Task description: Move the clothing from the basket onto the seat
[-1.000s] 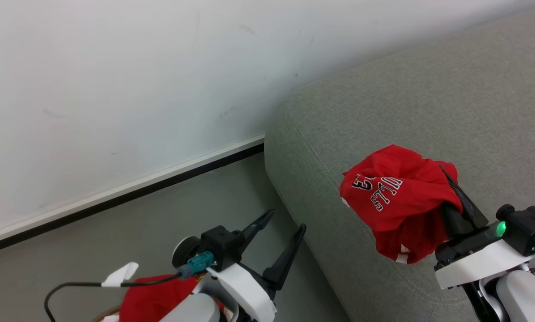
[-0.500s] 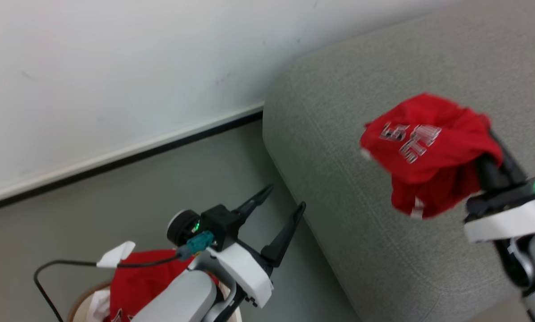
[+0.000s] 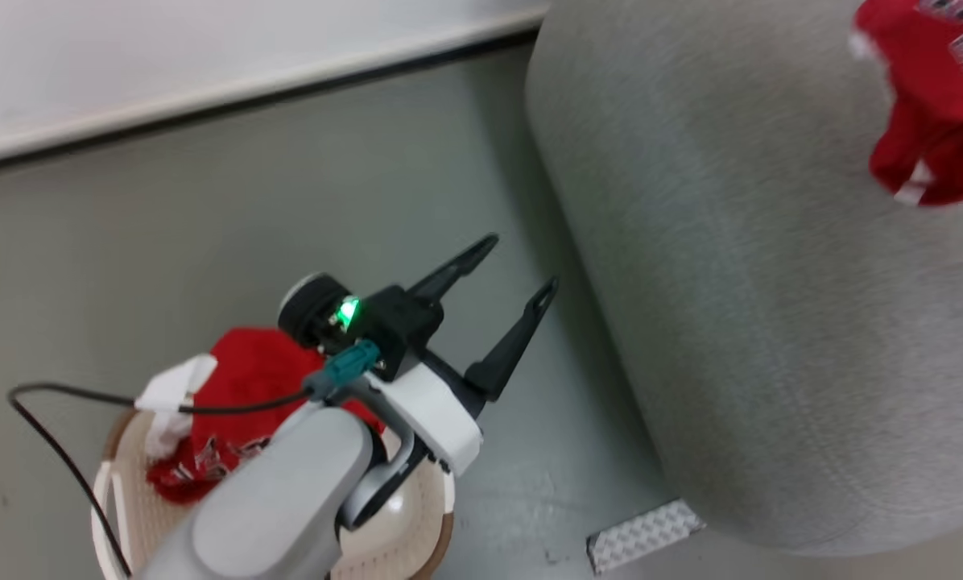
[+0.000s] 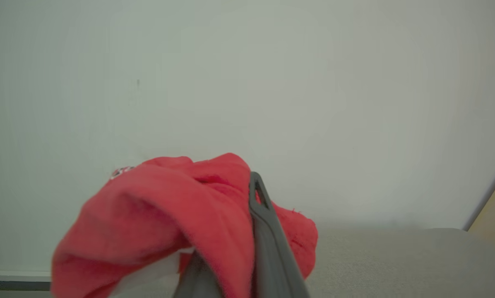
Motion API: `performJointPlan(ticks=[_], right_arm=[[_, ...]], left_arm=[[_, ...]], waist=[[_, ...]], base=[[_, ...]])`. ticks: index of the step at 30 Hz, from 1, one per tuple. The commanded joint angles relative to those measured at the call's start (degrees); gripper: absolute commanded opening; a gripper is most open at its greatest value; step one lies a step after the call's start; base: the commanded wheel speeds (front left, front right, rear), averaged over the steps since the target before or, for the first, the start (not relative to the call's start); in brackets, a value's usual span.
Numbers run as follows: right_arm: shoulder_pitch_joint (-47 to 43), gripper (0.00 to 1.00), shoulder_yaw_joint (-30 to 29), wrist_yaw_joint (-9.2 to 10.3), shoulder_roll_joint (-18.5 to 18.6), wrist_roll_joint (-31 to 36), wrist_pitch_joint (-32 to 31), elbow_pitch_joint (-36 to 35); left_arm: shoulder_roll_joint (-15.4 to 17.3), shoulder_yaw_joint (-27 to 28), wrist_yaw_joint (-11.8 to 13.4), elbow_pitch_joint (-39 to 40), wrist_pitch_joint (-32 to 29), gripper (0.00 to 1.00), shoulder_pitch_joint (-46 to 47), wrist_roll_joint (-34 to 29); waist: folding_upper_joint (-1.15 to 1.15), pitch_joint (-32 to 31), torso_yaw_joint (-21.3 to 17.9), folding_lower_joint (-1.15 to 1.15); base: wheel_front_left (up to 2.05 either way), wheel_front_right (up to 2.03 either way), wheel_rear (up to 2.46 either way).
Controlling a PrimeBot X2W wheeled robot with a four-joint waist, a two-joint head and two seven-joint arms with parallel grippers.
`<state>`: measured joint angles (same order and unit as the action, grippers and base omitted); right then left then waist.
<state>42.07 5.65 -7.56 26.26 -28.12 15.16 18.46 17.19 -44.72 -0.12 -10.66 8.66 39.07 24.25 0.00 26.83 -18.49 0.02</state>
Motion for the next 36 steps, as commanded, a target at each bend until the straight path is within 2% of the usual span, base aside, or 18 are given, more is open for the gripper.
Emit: performJointPlan(ticks=[1, 8, 14, 19, 23, 24, 27, 28, 29, 36], right_arm=[[2.4, 0.00, -1.1, 0.14, 1.5, 0.4, 0.0, 1.6], [7.9, 0.00, -1.7, 0.14, 4.6, 0.7, 0.0, 9.5], [11.1, 0.00, -0.8, 0.14, 7.1, 1.4, 0.0, 18.0], [13.7, 0.00, 5.0, 0.14, 8.5, 0.0, -1.5, 24.5], [15.2, 0.00, 10.5, 0.14, 10.0, -2.5, -5.6, 28.3], [15.4, 0.04, 11.8, 0.14, 10.3, -3.1, -6.6, 28.9], [16.0, 0.46, 15.0, 0.14, 11.8, -5.5, -8.5, 29.8], [16.1, 0.96, 16.0, 0.15, 12.1, -6.1, -8.8, 30.1], [16.2, 1.00, 17.0, 0.15, 12.4, -6.7, -9.1, 30.3], [14.5, 1.00, 23.1, 0.15, 13.5, -10.9, -12.4, 30.8]], left_arm=[[0.7, 0.3, 0.1, 0.9, -0.5, 1.00, 1.7, -1.2], [2.1, 1.0, 0.6, 3.2, -2.1, 1.00, 5.4, -2.3], [3.0, 1.6, 0.6, 3.9, -2.1, 1.00, 7.0, -2.5], [3.3, 2.2, 1.1, 3.3, -1.4, 1.00, 7.3, -1.9], [2.7, 2.0, 1.1, 2.4, -0.6, 1.00, 6.6, -1.4], [2.5, 2.0, 1.1, 2.2, -0.5, 1.00, 6.4, -1.1], [2.2, 2.0, 1.2, 1.3, 0.4, 1.00, 5.9, -0.6], [2.0, 2.0, 1.2, 0.9, 0.7, 1.00, 5.7, -0.3], [1.9, 2.0, 1.2, 0.5, 0.9, 1.00, 5.4, -0.1], [1.3, 1.9, 1.0, -2.3, 2.4, 1.00, 3.2, 1.2]], waist=[[0.00, 5.5, 3.0, -0.02], [0.00, 12.2, 5.3, -0.02], [0.00, 15.4, 6.7, -0.02], [0.00, 15.7, 7.3, -0.02], [0.00, 14.4, 7.6, -0.02], [0.00, 14.0, 7.7, -0.02], [0.00, 12.6, 7.9, -0.02], [0.00, 12.0, 7.9, -0.02], [0.00, 11.4, 7.9, -0.02], [0.00, 6.1, 7.2, -0.02]], base=[[0.00, 0.00, 0.00], [0.00, 0.00, 0.00], [0.00, 0.00, 0.00], [0.00, 0.00, 0.00], [0.00, 0.00, 0.00], [0.00, 0.00, 0.00], [0.00, 0.00, 0.00], [0.00, 0.00, 0.00], [0.00, 0.00, 0.00], [0.00, 0.00, 0.00]])
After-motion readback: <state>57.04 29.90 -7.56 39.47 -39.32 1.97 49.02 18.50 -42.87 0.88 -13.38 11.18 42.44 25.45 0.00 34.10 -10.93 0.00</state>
